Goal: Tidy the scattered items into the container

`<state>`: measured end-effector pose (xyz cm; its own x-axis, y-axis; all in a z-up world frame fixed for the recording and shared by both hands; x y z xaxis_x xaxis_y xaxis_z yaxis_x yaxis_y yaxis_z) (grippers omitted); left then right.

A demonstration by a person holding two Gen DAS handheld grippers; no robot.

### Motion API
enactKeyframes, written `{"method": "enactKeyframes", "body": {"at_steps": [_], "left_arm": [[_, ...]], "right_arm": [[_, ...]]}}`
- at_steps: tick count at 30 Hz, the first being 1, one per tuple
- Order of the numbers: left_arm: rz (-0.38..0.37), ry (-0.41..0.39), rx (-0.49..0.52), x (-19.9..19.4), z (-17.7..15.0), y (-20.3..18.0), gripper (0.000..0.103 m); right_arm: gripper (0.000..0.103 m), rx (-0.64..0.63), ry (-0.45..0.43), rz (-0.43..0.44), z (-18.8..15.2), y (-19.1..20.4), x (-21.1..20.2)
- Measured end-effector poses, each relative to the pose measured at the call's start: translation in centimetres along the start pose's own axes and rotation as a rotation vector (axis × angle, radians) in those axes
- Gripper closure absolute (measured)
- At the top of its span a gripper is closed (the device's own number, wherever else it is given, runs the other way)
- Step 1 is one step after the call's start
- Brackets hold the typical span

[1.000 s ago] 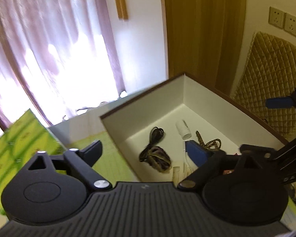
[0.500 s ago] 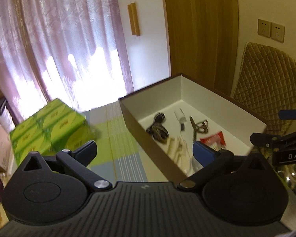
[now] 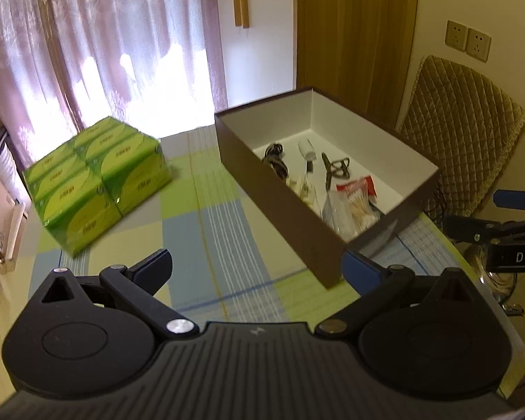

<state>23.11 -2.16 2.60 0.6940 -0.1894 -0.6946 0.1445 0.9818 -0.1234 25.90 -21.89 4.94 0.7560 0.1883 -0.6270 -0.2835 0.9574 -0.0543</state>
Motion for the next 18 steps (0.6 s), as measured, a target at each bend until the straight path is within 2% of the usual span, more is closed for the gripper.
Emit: {"method": "enactKeyframes", "body": {"at_steps": [7, 18], "left_arm": [[-0.027, 0.025, -0.003, -1.6, -2.4, 0.2, 0.001], [-0.024, 0.028, 0.012, -3.6, -4.4, 1.3, 0.001]], "right_arm": [[0.0, -0.019, 0.006, -0.01, -1.4, 2.0, -1.8], [0.0, -0.035, 0.01, -0.033, -2.7, 4.5, -3.5]]}}
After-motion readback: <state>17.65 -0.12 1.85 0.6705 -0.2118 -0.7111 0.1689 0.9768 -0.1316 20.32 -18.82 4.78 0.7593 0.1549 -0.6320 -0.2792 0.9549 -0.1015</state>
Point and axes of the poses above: each gripper's, at about its wrist camera, not at the fingertips, and x roughly the way its jaws point, y to its left, z to its top, the point moved 3 cm from there along x, roughly the way its jaws point, and after that the axes turned 14 degrees about -z, right-handed, at the moved point
